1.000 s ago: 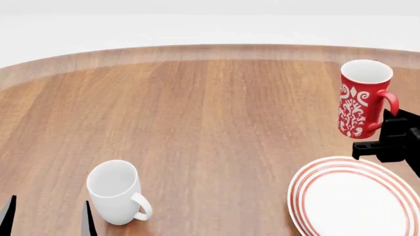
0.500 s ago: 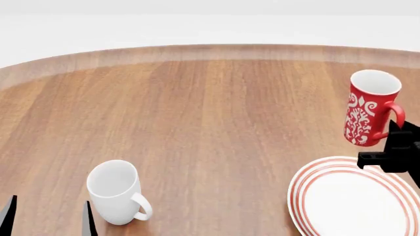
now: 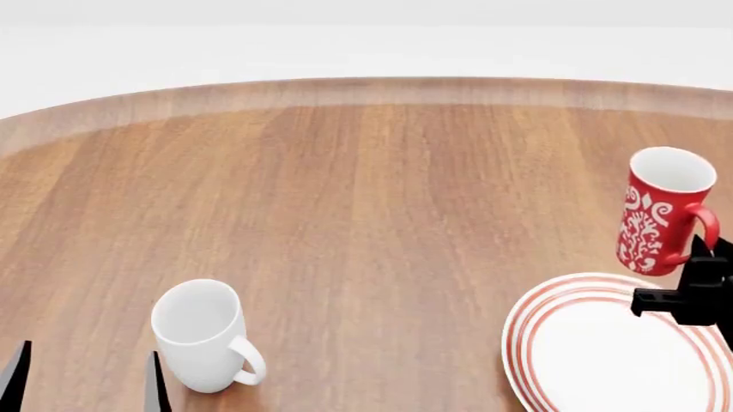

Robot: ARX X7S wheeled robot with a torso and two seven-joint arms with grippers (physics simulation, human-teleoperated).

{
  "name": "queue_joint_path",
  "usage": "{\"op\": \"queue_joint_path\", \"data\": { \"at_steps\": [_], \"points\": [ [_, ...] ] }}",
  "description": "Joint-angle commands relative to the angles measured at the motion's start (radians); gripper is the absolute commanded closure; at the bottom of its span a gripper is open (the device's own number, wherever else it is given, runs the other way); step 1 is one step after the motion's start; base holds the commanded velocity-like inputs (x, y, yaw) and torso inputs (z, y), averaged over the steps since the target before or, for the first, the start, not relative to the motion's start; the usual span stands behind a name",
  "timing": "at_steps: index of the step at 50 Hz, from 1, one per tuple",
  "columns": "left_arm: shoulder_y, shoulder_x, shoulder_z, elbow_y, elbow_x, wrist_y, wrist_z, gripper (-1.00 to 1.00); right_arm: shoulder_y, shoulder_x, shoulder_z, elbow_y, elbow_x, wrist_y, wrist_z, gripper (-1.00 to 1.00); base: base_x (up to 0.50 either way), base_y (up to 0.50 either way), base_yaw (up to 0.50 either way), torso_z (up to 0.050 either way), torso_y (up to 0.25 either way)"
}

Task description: Pick up the red mug and put it on the plate

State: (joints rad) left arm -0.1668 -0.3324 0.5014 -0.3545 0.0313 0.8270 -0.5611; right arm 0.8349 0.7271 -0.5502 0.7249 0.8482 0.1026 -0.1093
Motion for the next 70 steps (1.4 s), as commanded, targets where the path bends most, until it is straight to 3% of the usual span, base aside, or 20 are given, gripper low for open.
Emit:
{"op": "queue_joint_path", "data": {
  "at_steps": [1, 32, 70],
  "points": [
    [0.0, -0.002, 0.003, 0.002, 0.0, -0.004, -0.001, -1.0, -0.003, -0.021, 0.013, 0.044, -0.02, -0.041, -0.005, 1.0, 0.0, 0.0, 0.0, 0.0, 0.01],
    [-0.003, -0.004, 0.007, 0.0, 0.006, 0.001, -0.01, -1.0, -0.074, -0.072, 0.05, 0.119, 0.013, -0.118, -0.048, 1.0, 0.0, 0.0, 0.0, 0.0, 0.0],
    [-0.006, -0.008, 0.012, -0.001, 0.014, 0.002, -0.018, -1.0, -0.055, -0.146, 0.014, 0.291, -0.082, -0.234, -0.062, 1.0, 0.0, 0.0, 0.0, 0.0, 0.0]
  ]
}}
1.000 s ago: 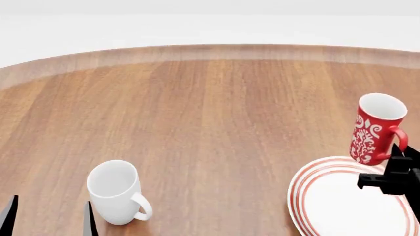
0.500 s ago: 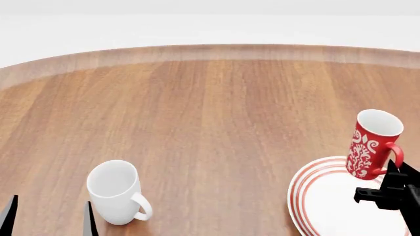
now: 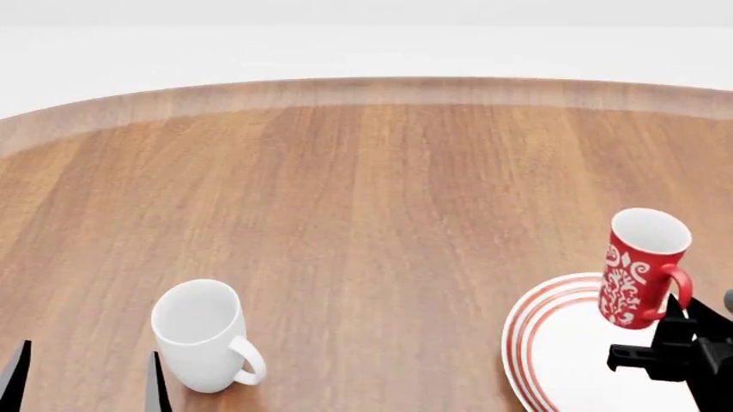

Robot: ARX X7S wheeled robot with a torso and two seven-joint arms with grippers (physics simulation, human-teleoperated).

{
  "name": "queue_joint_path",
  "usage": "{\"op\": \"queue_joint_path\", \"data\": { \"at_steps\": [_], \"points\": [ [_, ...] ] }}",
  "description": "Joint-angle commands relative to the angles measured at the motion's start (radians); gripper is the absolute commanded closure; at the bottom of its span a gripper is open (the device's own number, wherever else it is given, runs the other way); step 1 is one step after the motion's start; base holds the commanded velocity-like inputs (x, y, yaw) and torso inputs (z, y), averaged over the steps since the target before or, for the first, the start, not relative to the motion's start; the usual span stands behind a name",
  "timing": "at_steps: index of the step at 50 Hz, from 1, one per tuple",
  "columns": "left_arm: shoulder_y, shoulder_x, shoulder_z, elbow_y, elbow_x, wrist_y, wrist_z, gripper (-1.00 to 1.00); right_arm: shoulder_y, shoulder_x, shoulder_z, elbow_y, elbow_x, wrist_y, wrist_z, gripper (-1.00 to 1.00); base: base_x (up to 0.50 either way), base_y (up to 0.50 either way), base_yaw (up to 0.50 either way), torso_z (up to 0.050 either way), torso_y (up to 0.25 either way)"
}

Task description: Pick up the red mug and put it on the plate

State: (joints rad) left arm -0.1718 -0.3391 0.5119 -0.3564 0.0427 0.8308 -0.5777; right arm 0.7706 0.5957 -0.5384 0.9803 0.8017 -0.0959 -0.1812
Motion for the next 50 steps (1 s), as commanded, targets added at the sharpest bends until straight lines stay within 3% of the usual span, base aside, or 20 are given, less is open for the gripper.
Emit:
{"op": "queue_joint_path", "data": {
  "at_steps": [1, 26, 50],
  "points": [
    [-0.001, -0.001, 0.002, 0.001, 0.003, -0.002, -0.003, -1.0, 0.012, -0.019, -0.001, 0.047, -0.042, -0.042, 0.013, 1.0, 0.0, 0.0, 0.0, 0.0, 0.0],
    [-0.009, -0.002, 0.013, -0.02, -0.011, 0.038, 0.003, -1.0, 0.026, -0.05, 0.01, 0.141, -0.051, -0.08, -0.005, 1.0, 0.0, 0.0, 0.0, 0.0, 0.0],
    [-0.016, -0.005, 0.007, -0.029, 0.055, 0.057, -0.026, -1.0, -0.008, -0.02, 0.013, 0.033, -0.039, -0.041, 0.027, 1.0, 0.0, 0.0, 0.0, 0.0, -0.026]
  ]
}}
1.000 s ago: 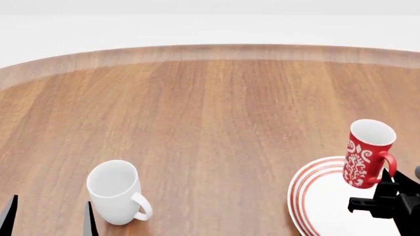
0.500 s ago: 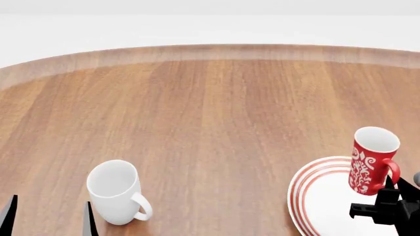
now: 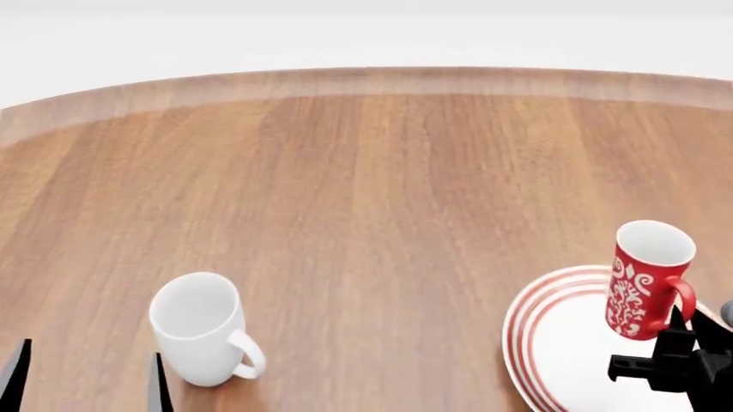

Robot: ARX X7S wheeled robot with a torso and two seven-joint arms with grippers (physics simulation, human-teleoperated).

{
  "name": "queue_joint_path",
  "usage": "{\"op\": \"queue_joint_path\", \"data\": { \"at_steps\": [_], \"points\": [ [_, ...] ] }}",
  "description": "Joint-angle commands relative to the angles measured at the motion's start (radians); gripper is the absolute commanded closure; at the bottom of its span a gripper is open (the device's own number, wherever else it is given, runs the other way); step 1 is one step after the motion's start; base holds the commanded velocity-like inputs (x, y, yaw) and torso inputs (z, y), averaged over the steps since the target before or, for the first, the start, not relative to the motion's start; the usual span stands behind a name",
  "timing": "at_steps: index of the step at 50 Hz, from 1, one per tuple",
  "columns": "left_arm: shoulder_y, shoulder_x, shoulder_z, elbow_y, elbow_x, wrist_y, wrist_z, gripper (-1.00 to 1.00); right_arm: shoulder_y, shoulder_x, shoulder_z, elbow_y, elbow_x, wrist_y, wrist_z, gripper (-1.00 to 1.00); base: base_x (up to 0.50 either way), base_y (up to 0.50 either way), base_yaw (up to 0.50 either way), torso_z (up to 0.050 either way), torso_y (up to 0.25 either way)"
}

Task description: Pick up the red mug and put it on the plate

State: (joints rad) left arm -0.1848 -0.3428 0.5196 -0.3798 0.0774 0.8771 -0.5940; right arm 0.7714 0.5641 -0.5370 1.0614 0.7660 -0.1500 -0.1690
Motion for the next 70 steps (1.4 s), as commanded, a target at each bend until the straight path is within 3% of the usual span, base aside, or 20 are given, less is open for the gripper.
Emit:
{"op": "queue_joint_path", "data": {
  "at_steps": [1, 26, 43, 70],
  "points": [
    [-0.003, 0.0, -0.002, -0.006, 0.021, 0.011, -0.012, -1.0, -0.01, 0.012, 0.012, -0.049, -0.003, 0.013, 0.014, 1.0, 0.0, 0.0, 0.0, 0.0, -0.121],
    [-0.011, -0.003, 0.01, -0.021, 0.012, 0.039, -0.013, -1.0, -0.018, 0.026, 0.044, -0.108, 0.017, -0.004, 0.052, 1.0, 0.0, 0.0, 0.0, 0.001, -0.129],
    [-0.013, -0.004, 0.015, -0.023, 0.01, 0.044, -0.017, -1.0, 0.004, 0.002, 0.05, -0.039, 0.004, -0.045, 0.033, 1.0, 0.0, 0.0, 0.0, 0.001, -0.128],
    [-0.016, -0.007, 0.024, -0.026, -0.003, 0.049, -0.019, -1.0, -0.04, 0.017, 0.04, -0.107, 0.002, -0.041, 0.014, 1.0, 0.0, 0.0, 0.0, 0.0, -0.009]
  ]
}}
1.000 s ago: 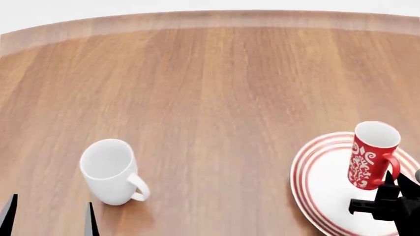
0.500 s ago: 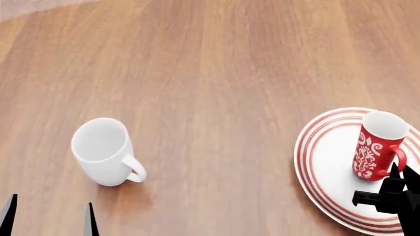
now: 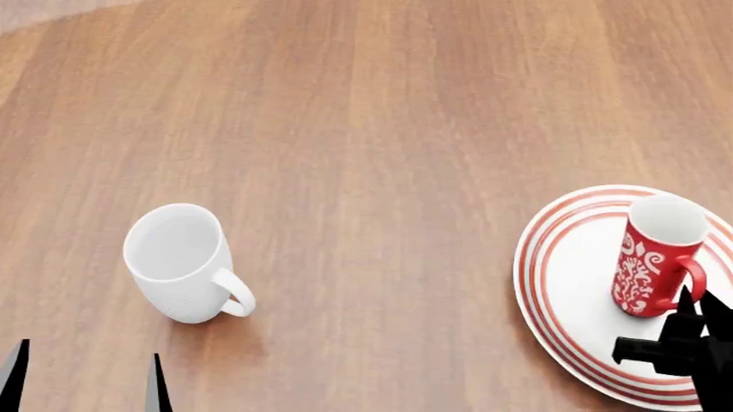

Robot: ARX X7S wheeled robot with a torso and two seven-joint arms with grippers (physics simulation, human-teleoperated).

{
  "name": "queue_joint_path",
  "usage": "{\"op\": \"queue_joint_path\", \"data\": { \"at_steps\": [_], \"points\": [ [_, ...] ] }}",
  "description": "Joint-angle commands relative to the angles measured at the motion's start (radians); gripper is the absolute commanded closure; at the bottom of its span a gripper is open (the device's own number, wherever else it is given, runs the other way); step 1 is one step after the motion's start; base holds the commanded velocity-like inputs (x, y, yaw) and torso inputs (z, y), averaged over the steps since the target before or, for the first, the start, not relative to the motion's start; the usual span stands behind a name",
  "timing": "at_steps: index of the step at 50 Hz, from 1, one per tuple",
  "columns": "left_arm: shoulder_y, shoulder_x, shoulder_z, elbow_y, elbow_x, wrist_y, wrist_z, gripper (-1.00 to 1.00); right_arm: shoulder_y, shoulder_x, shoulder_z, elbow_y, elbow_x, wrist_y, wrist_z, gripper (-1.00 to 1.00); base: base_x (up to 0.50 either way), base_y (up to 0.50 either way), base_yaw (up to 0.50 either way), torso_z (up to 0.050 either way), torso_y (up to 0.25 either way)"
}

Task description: Pick up the red mug and put it on the plate

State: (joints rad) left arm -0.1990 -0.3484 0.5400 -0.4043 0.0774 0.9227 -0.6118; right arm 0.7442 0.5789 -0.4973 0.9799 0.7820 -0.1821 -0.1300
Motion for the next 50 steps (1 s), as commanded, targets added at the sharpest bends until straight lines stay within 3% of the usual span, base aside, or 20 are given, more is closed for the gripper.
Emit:
{"op": "queue_joint_path", "data": {
  "at_steps": [1, 3, 4, 28, 50],
  "points": [
    [-0.002, -0.001, 0.004, -0.002, -0.002, 0.003, -0.002, -1.0, -0.014, 0.003, -0.001, -0.027, -0.018, -0.01, -0.019, 1.0, 0.0, 0.0, 0.0, 0.0, 0.0],
    [-0.002, -0.002, 0.004, -0.001, -0.002, 0.003, -0.001, -1.0, -0.026, 0.007, -0.006, -0.045, -0.018, -0.002, -0.021, 1.0, 0.0, 0.0, 0.0, 0.0, 0.0],
    [-0.002, -0.002, 0.005, -0.002, -0.002, 0.004, -0.001, -1.0, -0.027, 0.008, -0.006, -0.049, -0.017, 0.002, -0.021, -1.0, 0.0, 0.0, 0.0, 0.0, 0.0],
    [-0.007, -0.004, 0.011, -0.008, 0.004, 0.016, -0.008, -1.0, -0.05, 0.022, -0.002, -0.058, -0.006, 0.003, -0.06, -1.0, 0.0, 0.0, 0.0, 0.0, 0.0],
    [-0.009, -0.005, 0.011, -0.011, 0.016, 0.021, -0.023, -1.0, -0.245, 0.186, 0.07, -0.475, 0.112, -0.018, -0.046, -1.0, 0.0, 0.0, 0.0, 0.0, 0.0]
  ]
}}
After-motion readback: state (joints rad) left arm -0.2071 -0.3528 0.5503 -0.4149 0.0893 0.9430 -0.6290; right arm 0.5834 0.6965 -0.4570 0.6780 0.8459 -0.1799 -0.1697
